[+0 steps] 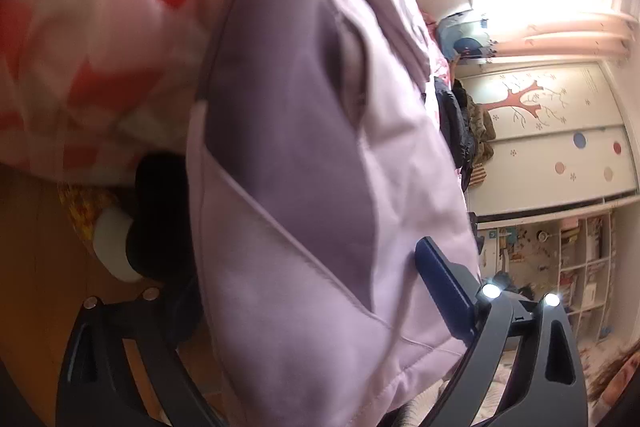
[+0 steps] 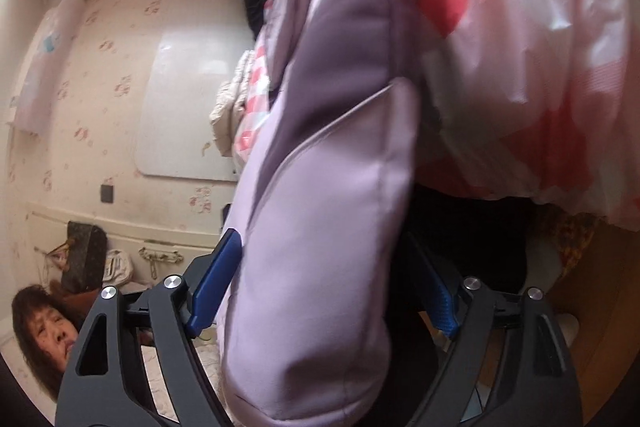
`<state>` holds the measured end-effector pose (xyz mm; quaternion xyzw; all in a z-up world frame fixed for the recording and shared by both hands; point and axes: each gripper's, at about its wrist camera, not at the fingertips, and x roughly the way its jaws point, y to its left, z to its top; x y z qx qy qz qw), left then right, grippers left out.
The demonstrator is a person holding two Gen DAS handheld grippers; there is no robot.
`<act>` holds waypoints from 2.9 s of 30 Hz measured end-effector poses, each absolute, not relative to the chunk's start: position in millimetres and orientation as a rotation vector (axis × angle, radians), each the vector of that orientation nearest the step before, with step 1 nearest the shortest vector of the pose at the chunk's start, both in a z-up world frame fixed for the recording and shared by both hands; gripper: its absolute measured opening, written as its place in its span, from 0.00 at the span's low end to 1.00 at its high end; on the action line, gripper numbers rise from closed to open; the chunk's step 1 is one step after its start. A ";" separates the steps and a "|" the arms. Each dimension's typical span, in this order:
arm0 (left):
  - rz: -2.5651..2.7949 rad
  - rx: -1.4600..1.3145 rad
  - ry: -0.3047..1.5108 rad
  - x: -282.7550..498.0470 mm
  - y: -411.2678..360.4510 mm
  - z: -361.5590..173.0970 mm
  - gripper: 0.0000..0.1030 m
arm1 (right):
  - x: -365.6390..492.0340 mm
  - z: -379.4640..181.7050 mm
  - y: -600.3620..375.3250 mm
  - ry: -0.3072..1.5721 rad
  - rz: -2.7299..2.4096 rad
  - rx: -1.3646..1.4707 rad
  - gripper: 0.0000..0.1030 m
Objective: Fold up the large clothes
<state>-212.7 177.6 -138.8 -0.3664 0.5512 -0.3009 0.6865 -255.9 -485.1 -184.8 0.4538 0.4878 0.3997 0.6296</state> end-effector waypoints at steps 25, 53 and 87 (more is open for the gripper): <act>-0.793 -0.763 1.188 -260.2 196.0 -111.8 0.69 | -325.6 -181.7 -538.1 1.050 0.962 1.083 0.64; -0.887 -0.747 0.941 -301.8 184.7 -48.0 0.16 | -342.1 -128.8 -530.3 0.738 1.140 1.016 0.32; -0.803 -0.920 0.720 -292.0 220.3 29.1 0.17 | -280.2 -85.9 -539.2 0.374 1.187 1.193 0.28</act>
